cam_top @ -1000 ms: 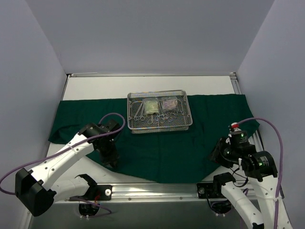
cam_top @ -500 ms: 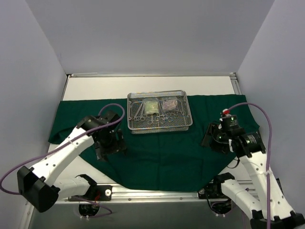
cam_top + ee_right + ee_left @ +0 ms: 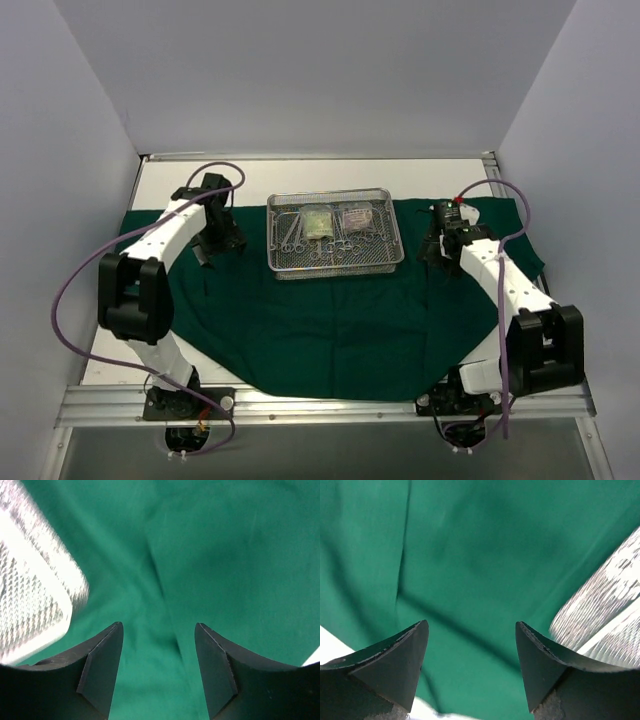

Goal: Open and lay out the surgical kit
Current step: Open the surgical kit at the center of the board.

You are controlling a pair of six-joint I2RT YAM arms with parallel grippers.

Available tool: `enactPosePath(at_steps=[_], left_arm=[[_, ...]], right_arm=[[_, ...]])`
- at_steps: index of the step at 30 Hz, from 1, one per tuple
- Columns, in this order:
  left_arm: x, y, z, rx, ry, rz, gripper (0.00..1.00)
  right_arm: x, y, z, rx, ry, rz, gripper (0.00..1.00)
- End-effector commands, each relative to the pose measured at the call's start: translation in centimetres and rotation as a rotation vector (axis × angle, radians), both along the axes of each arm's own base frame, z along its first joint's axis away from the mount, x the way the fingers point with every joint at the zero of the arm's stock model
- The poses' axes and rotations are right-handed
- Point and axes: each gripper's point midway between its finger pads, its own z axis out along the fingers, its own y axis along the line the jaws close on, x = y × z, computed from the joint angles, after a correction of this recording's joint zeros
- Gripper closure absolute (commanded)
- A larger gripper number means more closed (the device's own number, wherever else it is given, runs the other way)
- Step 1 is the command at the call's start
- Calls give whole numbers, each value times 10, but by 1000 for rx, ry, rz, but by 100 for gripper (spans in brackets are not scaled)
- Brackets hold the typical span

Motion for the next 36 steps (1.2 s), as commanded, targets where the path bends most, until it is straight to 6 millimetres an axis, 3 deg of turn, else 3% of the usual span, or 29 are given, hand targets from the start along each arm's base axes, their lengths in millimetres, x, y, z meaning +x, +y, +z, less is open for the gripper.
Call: enactPosePath(at_steps=[1, 2, 6, 15, 20, 27, 33, 36], left_arm=[[65, 2, 9, 35, -145, -39, 21], [71, 2, -2, 50, -121, -48, 21], [90, 3, -17, 61, -109, -50, 21], [103, 4, -42, 78, -74, -61, 22], [104, 5, -54, 82, -50, -59, 22], [102, 6, -61, 82, -43, -58, 22], [102, 3, -64, 64, -43, -61, 22], [101, 4, -66, 62, -42, -61, 22]], right_arm=[[37, -22, -7, -67, -76, -99, 46], [42, -28, -18, -73, -55, -117, 46], [64, -31, -33, -74, -53, -136, 50], [99, -30, -58, -90, -28, -157, 57], [100, -35, -70, -118, 4, -179, 61], [91, -39, -77, -141, 42, -194, 80], [86, -40, -75, -147, 63, -193, 99], [81, -43, -70, -158, 68, -200, 100]])
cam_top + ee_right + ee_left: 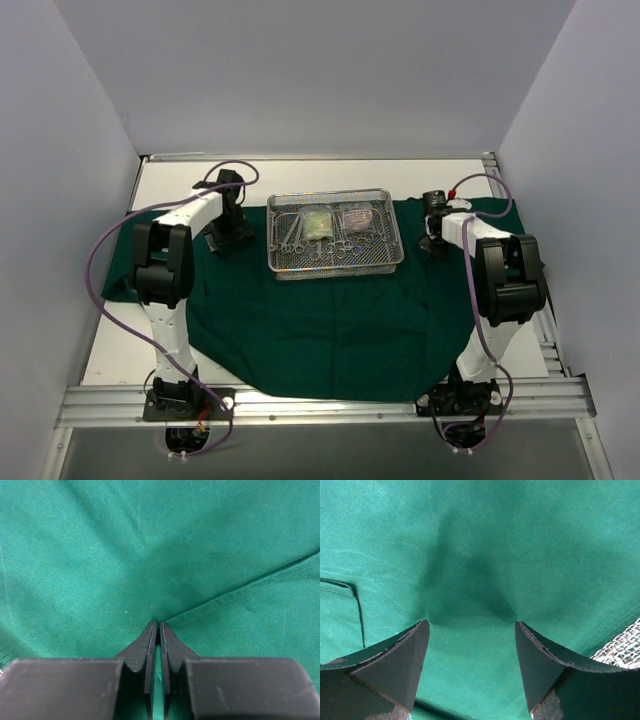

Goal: Open and lay out the surgical kit
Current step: Open the surgical kit at the center of the board.

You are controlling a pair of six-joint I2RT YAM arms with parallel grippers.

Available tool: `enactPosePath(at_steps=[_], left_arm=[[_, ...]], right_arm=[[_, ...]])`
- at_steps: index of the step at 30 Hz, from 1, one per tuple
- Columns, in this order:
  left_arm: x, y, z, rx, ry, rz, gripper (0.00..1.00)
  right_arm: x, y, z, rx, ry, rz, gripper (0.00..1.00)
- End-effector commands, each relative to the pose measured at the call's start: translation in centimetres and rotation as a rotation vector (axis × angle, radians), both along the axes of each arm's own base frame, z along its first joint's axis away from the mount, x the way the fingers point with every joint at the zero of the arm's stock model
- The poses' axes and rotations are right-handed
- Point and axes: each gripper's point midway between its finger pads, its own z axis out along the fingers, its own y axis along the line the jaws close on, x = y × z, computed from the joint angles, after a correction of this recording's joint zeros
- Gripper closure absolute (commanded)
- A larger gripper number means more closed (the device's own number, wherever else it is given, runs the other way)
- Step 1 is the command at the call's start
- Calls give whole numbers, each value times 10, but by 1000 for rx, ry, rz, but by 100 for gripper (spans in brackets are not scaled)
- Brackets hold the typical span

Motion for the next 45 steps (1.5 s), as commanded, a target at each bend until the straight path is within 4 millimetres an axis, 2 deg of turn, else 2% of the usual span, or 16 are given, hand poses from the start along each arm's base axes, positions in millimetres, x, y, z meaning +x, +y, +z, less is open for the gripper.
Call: enactPosePath(at_steps=[1, 4, 6, 7, 10, 13, 17, 19, 22, 23, 24, 26, 29, 32, 37, 45], left_arm=[[10, 2, 2, -11, -39, -2, 22], [10, 5, 1, -7, -43, -1, 22], [7, 7, -2, -8, -41, 3, 23], [8, 9, -2, -9, -46, 8, 23], [7, 13, -1, -9, -47, 17, 23], [8, 18, 3, 1, -62, 25, 23], [6, 23, 6, 1, -60, 40, 23], [5, 24, 8, 1, -61, 46, 23], [3, 25, 11, 2, -54, 51, 23], [2, 26, 13, 4, -55, 53, 23], [3, 28, 15, 13, -58, 56, 23], [2, 30, 20, 18, -66, 61, 23], [2, 32, 28, 26, -79, 64, 23], [1, 35, 41, 42, -89, 61, 22], [-7, 51, 64, 121, -128, 74, 22], [-17, 75, 48, 203, -76, 95, 31]], right_arm=[[-7, -10, 18, -44, 12, -33, 100], [-17, -31, 32, -74, 8, -100, 100], [-33, -54, 42, -127, 30, -174, 100], [-42, -79, 55, -152, 16, -257, 100], [-86, -134, 87, -257, 30, -478, 100], [-143, -173, 118, -297, 37, -704, 100], [-208, -186, 132, -200, -8, -917, 100], [-226, -182, 132, -215, 9, -967, 100], [-238, -180, 130, -204, -11, -1033, 73], [-239, -181, 132, -213, -17, -1039, 51], [-239, -182, 135, -222, -23, -1043, 40], [-236, -188, 145, -248, -41, -1037, 32], [-215, -189, 157, -250, -105, -981, 29], [-172, -182, 164, -217, -180, -798, 24], [-87, -128, 160, 14, -322, -409, 19], [-50, -57, 131, 107, -283, -132, 19]])
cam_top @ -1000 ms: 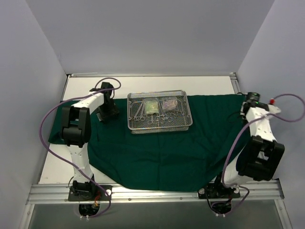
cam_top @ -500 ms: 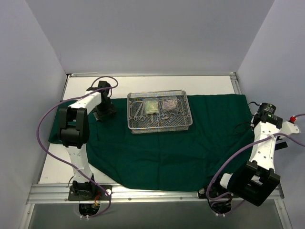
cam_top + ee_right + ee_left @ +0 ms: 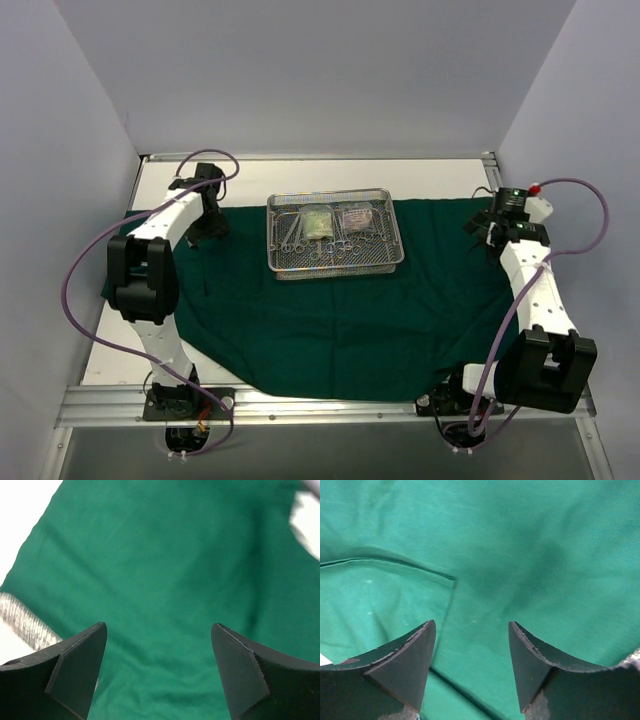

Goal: Open and lay out the surgical kit
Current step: Open the surgical kit at the center of the board.

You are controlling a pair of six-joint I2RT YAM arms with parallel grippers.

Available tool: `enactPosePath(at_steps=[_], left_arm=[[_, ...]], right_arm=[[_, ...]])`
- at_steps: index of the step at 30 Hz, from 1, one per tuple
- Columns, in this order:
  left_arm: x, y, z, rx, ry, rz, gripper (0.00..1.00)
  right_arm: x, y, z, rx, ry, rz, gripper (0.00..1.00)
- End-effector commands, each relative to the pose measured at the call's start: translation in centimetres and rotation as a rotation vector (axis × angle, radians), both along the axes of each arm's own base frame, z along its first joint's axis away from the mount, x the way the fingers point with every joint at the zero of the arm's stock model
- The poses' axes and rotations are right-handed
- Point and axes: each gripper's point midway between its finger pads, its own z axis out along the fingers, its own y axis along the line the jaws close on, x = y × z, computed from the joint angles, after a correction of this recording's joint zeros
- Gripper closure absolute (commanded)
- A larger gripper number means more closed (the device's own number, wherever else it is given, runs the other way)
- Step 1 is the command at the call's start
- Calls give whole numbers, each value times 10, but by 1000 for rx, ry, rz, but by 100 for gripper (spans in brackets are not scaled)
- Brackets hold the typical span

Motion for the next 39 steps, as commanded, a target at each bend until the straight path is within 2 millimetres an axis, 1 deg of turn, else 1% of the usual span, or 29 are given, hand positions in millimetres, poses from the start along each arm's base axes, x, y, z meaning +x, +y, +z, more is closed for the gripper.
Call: enactPosePath(at_steps=[1, 2, 5, 8, 15, 19, 22, 23, 26, 27, 29, 30, 32, 37, 38, 39], left_arm=[[-8, 22, -8, 56, 39, 30, 32], [-8, 23, -10, 57, 40, 38, 32], [-7, 30, -20, 57, 57, 66, 33], [-6, 34, -27, 60, 73, 81, 35], [-5, 40, -49, 45, 112, 98, 41], [-7, 43, -58, 44, 134, 104, 46], [-11, 45, -60, 47, 142, 109, 51], [-11, 46, -61, 47, 139, 110, 54], [-15, 50, -64, 47, 149, 121, 57], [-15, 51, -64, 47, 149, 121, 61], [-16, 53, -64, 53, 154, 124, 66], [-17, 55, -64, 57, 155, 126, 70], [-19, 56, -63, 61, 161, 127, 73], [-20, 60, -51, 82, 151, 122, 88], [-22, 61, -49, 89, 158, 120, 89], [-20, 63, -42, 96, 146, 123, 91]], right_arm=[[11, 31, -18, 21, 11, 147, 19], [12, 39, -22, 31, 14, 169, 19], [10, 48, -33, 55, 20, 195, 20], [9, 54, -38, 67, 23, 224, 19], [3, 60, -50, 88, 38, 256, 19], [2, 61, -54, 92, 48, 263, 19], [1, 62, -55, 91, 52, 267, 19], [1, 62, -56, 90, 52, 268, 19], [1, 62, -56, 92, 50, 270, 19], [0, 62, -58, 94, 55, 269, 19], [0, 64, -59, 99, 54, 274, 19], [1, 63, -59, 99, 52, 273, 19], [1, 64, -59, 101, 52, 276, 19], [2, 65, -58, 102, 50, 285, 19], [2, 65, -58, 101, 50, 285, 19], [2, 65, -56, 99, 50, 291, 19]])
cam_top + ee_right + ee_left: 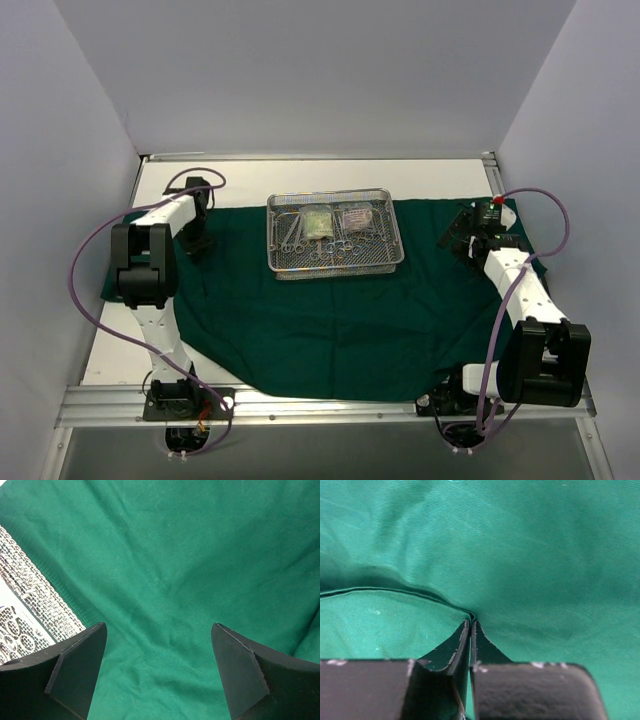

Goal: Open and lay out the surgical kit
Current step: Open the surgical kit at the center of the board.

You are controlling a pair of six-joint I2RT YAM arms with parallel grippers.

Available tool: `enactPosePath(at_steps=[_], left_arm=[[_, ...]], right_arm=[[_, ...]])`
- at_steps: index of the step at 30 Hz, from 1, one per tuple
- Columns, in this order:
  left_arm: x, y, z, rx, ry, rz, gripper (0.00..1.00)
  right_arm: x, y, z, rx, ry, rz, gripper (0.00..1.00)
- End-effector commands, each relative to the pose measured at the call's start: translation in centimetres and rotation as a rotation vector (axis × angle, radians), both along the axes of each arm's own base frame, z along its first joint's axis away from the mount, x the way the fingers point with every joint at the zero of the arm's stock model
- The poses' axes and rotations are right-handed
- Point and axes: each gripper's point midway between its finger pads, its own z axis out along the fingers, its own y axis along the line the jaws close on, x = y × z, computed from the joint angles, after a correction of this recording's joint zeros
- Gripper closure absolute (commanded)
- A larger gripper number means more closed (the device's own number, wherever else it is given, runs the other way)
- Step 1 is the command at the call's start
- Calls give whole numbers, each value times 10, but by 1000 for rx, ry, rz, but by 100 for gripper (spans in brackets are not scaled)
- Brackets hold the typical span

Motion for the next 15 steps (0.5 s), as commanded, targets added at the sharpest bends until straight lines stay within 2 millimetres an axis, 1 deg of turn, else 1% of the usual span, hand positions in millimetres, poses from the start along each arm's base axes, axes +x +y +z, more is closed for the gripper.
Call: enactPosePath(at_steps=[1, 4, 5, 6, 7, 8, 9, 10, 11, 12, 13, 14, 15], left_arm=[[-7, 18, 20, 66, 2, 6, 92], [-10, 25, 38, 93, -3, -1, 97], [-15, 29, 44, 115, 5, -2, 98], [-19, 39, 55, 128, -8, 19, 98], [-24, 47, 61, 142, -4, 32, 98], [-34, 56, 74, 178, 0, 48, 98], [-42, 67, 80, 193, 7, 75, 98], [-57, 73, 84, 208, 45, 92, 98], [-68, 85, 98, 251, 39, 123, 98], [-80, 93, 105, 273, 53, 153, 98], [-103, 106, 107, 291, 100, 204, 98], [-116, 113, 120, 312, 84, 241, 98], [-131, 123, 129, 354, 92, 279, 98]], right_arm=[[0, 3, 0, -4, 6, 28, 19], [4, 4, 6, -9, -2, 49, 19], [4, 3, 8, -12, -3, 52, 19], [4, 4, 9, -14, 6, 58, 19], [7, 3, 15, -16, -3, 61, 19], [8, 3, 17, -20, -2, 69, 19], [7, 3, 18, -21, 6, 71, 19], [10, 3, 24, -24, -4, 75, 19], [10, 4, 26, -28, 0, 85, 19], [8, 5, 27, -26, 11, 86, 18], [8, 5, 28, -27, 13, 88, 18], [9, 5, 31, -27, 11, 89, 18], [7, 7, 29, -22, 22, 90, 18]])
